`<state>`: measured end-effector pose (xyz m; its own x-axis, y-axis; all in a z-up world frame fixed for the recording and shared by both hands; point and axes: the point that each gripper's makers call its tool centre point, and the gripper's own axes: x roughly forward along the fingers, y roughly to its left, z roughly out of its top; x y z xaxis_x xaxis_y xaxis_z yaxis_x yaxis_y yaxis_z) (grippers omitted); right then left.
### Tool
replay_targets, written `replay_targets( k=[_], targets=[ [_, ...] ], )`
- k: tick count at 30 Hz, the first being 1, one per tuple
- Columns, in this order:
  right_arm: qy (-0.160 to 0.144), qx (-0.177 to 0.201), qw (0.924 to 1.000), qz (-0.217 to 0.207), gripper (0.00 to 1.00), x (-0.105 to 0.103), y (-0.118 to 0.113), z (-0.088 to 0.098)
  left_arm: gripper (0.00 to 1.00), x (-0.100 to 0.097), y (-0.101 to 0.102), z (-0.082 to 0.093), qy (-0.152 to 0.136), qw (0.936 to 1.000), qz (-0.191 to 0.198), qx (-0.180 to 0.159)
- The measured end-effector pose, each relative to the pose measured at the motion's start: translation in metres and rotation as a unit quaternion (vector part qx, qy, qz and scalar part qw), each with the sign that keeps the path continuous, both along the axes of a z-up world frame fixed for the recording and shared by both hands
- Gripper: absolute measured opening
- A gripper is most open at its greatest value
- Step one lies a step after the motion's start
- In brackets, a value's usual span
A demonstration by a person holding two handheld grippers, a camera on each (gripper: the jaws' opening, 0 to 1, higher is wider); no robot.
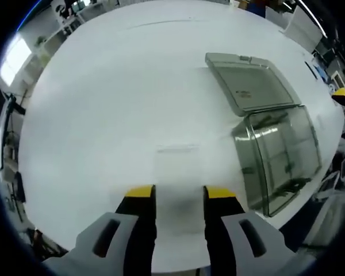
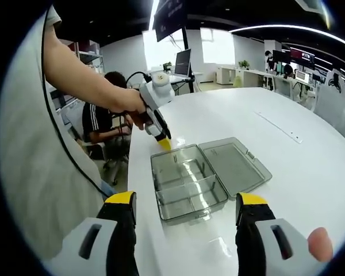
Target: Insert the divider into the dual guide fixture by aligning both edges with the guide slots and pushing it downward to the bottom, including one-sided entry, uneven engagement, binding, and posture correction.
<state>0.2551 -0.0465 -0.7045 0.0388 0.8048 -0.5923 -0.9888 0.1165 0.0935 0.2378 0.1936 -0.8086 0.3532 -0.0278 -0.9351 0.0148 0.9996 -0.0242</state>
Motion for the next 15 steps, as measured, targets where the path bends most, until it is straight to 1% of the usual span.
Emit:
replay_targets(
  k=[2, 6, 8, 10, 15],
  targets=[
    [0.000, 0.002, 1.0000, -0.001, 0.68, 0.001, 0.000, 0.000, 0.28, 0.002, 0.000, 0.001, -0.005, 1.0000, 0.000, -0.002],
    [0.000, 0.001, 1.0000, -0.002, 0.68, 0.000, -0.001, 0.000, 0.28, 0.005, -0.004, 0.011, -0.026, 0.9996, 0.001, -0.012],
    [0.000, 0.001, 1.0000, -0.002, 0.68, 0.000, -0.002, -0.001, 0.28, 0.009, -0.009, 0.015, -0.040, 0.9989, -0.005, -0.022],
    [0.001, 0.001, 1.0000, -0.003, 0.68, 0.000, -0.002, -0.001, 0.28, 0.008, -0.009, 0.018, -0.043, 0.9988, -0.003, -0.022],
    [0.001, 0.003, 1.0000, -0.005, 0.68, 0.000, -0.003, 0.000, 0.28, 0.011, -0.013, 0.026, -0.065, 0.9972, -0.001, -0.037]
  ],
)
